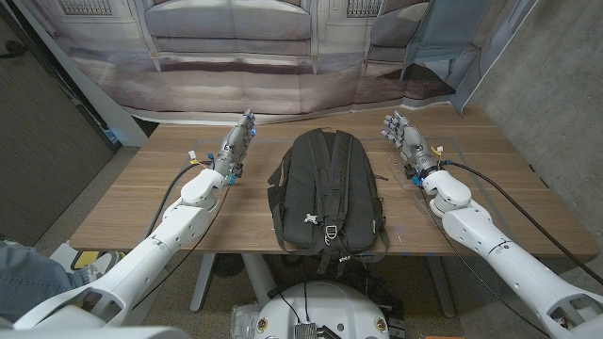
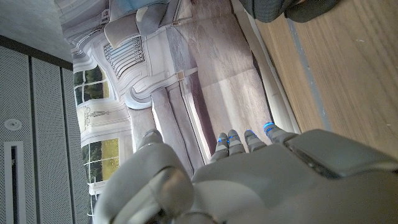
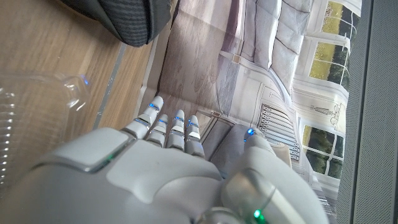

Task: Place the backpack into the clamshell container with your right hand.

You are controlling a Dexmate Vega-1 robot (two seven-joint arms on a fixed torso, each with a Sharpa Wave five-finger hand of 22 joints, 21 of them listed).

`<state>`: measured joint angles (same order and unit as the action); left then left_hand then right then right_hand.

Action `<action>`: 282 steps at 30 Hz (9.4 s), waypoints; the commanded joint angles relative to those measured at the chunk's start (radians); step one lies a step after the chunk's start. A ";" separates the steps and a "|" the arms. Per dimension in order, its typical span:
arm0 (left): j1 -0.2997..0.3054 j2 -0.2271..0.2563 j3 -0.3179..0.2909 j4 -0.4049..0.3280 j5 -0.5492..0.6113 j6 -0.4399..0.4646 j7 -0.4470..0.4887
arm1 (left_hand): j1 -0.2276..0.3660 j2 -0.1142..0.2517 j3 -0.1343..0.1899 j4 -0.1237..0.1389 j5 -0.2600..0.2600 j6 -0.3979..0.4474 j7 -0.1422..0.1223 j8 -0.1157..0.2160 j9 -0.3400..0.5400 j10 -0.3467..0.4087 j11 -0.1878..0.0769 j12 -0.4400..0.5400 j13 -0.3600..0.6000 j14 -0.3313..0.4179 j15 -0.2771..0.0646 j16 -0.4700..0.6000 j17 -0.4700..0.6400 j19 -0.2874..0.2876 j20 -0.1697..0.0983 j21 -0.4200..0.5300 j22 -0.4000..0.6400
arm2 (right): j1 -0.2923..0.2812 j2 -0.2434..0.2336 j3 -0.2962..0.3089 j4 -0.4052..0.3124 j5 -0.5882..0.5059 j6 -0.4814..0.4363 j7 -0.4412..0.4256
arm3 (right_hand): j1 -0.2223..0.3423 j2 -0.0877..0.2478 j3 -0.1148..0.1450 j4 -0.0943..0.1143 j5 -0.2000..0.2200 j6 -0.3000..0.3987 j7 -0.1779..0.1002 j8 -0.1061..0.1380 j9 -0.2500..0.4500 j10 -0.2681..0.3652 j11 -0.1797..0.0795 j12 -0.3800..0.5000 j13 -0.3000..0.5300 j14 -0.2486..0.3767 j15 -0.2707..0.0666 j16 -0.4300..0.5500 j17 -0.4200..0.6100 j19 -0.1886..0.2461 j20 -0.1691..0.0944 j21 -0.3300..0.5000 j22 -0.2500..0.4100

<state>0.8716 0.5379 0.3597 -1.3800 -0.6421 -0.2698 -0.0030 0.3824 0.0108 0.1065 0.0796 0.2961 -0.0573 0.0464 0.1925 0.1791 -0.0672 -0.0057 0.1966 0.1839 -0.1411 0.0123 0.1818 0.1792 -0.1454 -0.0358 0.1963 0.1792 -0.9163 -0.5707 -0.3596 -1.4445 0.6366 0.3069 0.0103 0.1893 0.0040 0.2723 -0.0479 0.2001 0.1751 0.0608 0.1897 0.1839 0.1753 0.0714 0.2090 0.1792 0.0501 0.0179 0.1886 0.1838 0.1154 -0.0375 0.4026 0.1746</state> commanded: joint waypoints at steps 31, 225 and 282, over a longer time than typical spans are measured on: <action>0.016 0.022 0.005 -0.061 0.018 0.014 0.016 | 0.011 0.006 -0.002 -0.002 0.003 0.003 -0.006 0.005 0.005 0.002 0.002 0.007 0.001 0.000 0.002 0.006 0.002 -0.005 -0.040 0.007 0.002 | 0.084 0.000 -0.033 0.054 -0.070 0.001 0.042 | 0.012 0.007 0.001 -0.012 0.003 0.019 -0.008 0.008 0.003 0.013 -0.005 0.006 0.005 0.027 -0.005 0.009 0.005 0.023 -0.034 -0.011 0.006; 0.074 0.078 -0.015 -0.186 0.047 0.049 0.066 | 0.027 0.031 -0.031 -0.004 -0.006 0.027 -0.006 0.004 0.006 0.019 0.003 0.006 0.002 0.023 0.006 0.009 0.003 0.016 -0.022 0.014 0.003 | 0.317 -0.023 -0.254 -0.017 -0.582 -0.187 -0.044 | 0.076 0.031 0.018 -0.067 -0.004 0.000 -0.033 0.003 0.004 -0.031 -0.017 -0.005 0.006 0.018 -0.011 0.002 0.005 0.019 -0.029 -0.082 0.010; 0.049 0.069 -0.013 -0.136 0.037 0.038 0.041 | 0.030 0.035 -0.041 -0.004 -0.009 0.028 -0.002 0.003 0.006 0.024 0.003 0.006 0.002 0.034 0.009 0.009 0.005 0.023 -0.018 0.015 0.006 | 0.455 0.031 -0.375 0.073 -0.782 -0.288 -0.056 | 0.095 0.032 0.015 -0.080 -0.009 -0.008 -0.042 0.003 0.005 -0.037 -0.025 -0.003 0.006 0.026 -0.019 0.005 0.003 0.023 -0.026 -0.098 0.010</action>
<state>0.9217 0.6112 0.3470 -1.5245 -0.6020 -0.2269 0.0415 0.4086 0.0372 0.0690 0.0728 0.2870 -0.0339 0.0410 0.1924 0.1837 -0.0419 -0.0021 0.1965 0.1835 -0.1087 0.0224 0.1890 0.1789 -0.1164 -0.0357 0.2079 0.1841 -0.4876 -0.5493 -0.7091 -1.3886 -0.1163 0.0401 -0.0612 0.2708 0.0383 0.2843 -0.1240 0.1923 0.1678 0.0250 0.1897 0.1836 0.1390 0.0537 0.2051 0.1835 0.0715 0.0035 0.1915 0.1835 0.1347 -0.0393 0.3058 0.1842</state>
